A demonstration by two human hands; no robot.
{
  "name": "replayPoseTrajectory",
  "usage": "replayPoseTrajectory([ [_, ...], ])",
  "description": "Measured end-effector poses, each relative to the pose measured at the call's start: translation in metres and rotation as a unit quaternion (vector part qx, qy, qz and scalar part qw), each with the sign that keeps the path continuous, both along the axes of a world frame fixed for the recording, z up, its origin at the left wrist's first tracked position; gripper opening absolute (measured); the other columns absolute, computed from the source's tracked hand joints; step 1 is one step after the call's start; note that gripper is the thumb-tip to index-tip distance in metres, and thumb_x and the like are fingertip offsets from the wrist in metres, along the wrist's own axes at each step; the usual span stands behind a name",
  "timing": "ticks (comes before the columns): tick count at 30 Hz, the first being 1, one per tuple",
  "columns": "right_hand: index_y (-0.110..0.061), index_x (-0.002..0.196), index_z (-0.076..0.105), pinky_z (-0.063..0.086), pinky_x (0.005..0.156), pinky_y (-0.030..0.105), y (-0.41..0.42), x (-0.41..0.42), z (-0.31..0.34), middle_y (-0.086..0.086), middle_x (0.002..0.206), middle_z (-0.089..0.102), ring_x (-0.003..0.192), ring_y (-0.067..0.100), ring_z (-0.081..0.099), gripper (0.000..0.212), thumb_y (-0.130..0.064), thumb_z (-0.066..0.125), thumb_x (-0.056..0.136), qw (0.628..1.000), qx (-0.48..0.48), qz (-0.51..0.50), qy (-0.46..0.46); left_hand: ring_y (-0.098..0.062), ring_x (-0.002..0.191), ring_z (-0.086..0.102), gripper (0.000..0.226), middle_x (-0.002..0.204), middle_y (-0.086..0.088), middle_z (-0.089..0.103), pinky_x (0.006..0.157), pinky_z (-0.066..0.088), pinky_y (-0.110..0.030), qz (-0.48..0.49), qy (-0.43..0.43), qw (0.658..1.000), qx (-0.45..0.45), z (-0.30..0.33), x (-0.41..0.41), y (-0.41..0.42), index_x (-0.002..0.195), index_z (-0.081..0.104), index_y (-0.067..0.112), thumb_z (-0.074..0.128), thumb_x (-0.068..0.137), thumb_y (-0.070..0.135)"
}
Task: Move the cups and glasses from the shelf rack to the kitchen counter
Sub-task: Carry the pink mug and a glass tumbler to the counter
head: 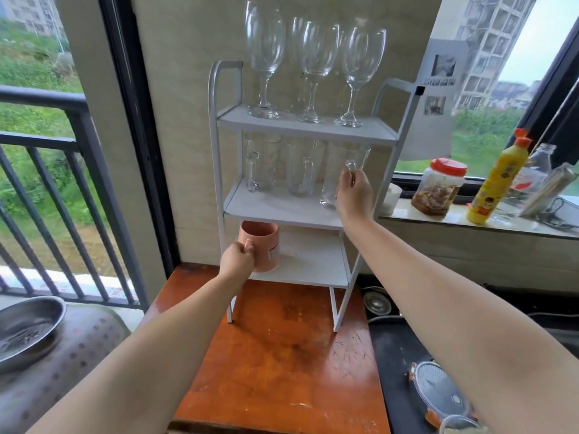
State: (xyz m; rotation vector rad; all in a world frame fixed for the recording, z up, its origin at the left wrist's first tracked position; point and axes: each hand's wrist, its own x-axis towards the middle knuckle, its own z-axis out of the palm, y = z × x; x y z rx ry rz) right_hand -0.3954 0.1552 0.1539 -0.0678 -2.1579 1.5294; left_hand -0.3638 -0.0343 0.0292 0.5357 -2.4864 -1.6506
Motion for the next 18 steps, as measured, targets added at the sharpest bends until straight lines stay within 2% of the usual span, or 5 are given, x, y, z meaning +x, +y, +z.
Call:
replayPoseTrajectory([
  [5, -0.011, 0.091, 0.049, 0.036, 0.068, 0.031, 0.002, 0.025, 0.008, 0.005, 0.083, 0.054, 0.075, 0.019, 0.050, 0.027, -0.031, 0.035, 0.102, 1.000, 0.005, 0.017, 0.002, -0.030, 0.086, 0.059, 0.038, 0.093, -0.015, 0.062, 0.077, 0.049, -0.038, 0.007, 0.026, 0.999, -0.021, 0.002, 0.028, 0.003, 0.098, 0.058, 0.002, 0.038, 0.099, 0.035],
  [7, -0.011, 0.091, 0.049, 0.036, 0.063, 0.028, 0.002, 0.035, 0.009, 0.001, 0.077, 0.051, 0.067, 0.015, 0.048, 0.027, -0.031, 0.035, 0.102, 1.000, -0.008, 0.023, 0.007, -0.032, 0.089, 0.062, 0.039, 0.094, -0.017, 0.064, 0.080, 0.051, -0.040, 0.006, 0.031, 0.999, -0.025, 0.002, 0.039, 0.004, 0.096, 0.058, 0.003, 0.039, 0.098, 0.036],
  [11, -0.011, 0.089, 0.049, 0.036, 0.059, 0.027, -0.001, 0.062, 0.008, -0.001, 0.074, 0.048, 0.065, 0.014, 0.046, 0.027, -0.029, 0.035, 0.101, 0.999, -0.016, 0.031, 0.018, -0.036, 0.092, 0.064, 0.040, 0.096, -0.018, 0.066, 0.085, 0.054, -0.047, 0.004, 0.032, 0.999, -0.036, -0.002, 0.061, 0.004, 0.092, 0.058, 0.003, 0.040, 0.097, 0.038],
  [15, -0.023, 0.073, 0.045, 0.039, 0.067, 0.039, 0.000, 0.093, 0.005, -0.003, 0.068, 0.046, 0.071, 0.022, 0.047, 0.029, -0.031, 0.037, 0.100, 0.998, -0.045, 0.046, 0.026, -0.036, 0.096, 0.062, 0.040, 0.100, -0.019, 0.066, 0.088, 0.052, -0.048, -0.014, 0.035, 0.998, -0.047, -0.001, 0.082, 0.005, 0.098, 0.058, 0.002, 0.040, 0.097, 0.037],
  [18, -0.020, 0.074, 0.045, 0.039, 0.063, 0.036, 0.008, 0.130, 0.000, -0.003, 0.063, 0.046, 0.061, 0.017, 0.047, 0.029, -0.030, 0.038, 0.100, 0.998, -0.053, 0.029, 0.019, -0.034, 0.095, 0.063, 0.039, 0.099, -0.017, 0.065, 0.088, 0.054, -0.049, -0.045, 0.033, 0.998, -0.021, -0.001, 0.098, 0.004, 0.095, 0.058, 0.006, 0.041, 0.096, 0.041],
])
